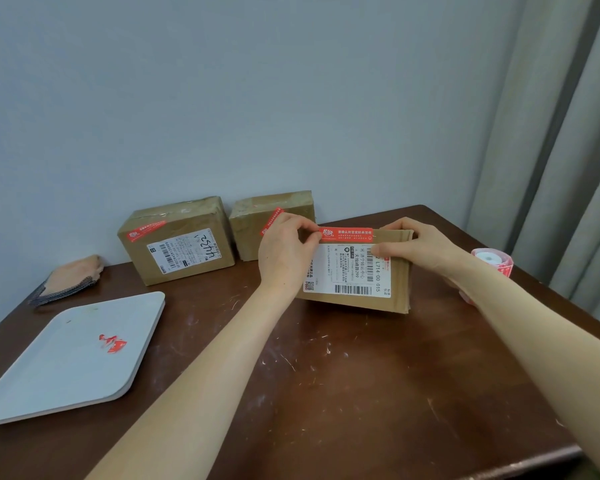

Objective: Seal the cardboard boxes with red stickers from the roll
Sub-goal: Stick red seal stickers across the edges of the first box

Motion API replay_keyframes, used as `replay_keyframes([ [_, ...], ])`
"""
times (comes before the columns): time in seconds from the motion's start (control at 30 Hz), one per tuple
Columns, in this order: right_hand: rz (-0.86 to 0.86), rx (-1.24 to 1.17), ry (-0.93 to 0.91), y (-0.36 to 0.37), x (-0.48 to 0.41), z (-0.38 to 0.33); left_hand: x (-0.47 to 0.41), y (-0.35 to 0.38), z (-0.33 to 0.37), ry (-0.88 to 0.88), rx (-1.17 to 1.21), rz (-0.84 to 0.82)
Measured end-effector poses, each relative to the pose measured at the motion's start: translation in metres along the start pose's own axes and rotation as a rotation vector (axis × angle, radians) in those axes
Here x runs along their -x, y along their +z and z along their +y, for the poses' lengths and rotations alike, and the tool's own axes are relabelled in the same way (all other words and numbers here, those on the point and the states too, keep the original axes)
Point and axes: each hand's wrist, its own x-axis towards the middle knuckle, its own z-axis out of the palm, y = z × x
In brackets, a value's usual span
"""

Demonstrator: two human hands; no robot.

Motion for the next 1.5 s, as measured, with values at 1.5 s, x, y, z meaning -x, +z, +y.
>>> replay_keyframes([
  [1.5,-0.008,0.008,0.0,0.0,0.003,0.0,-0.019,-0.019,0.015,-0.135,0.001,-0.298],
])
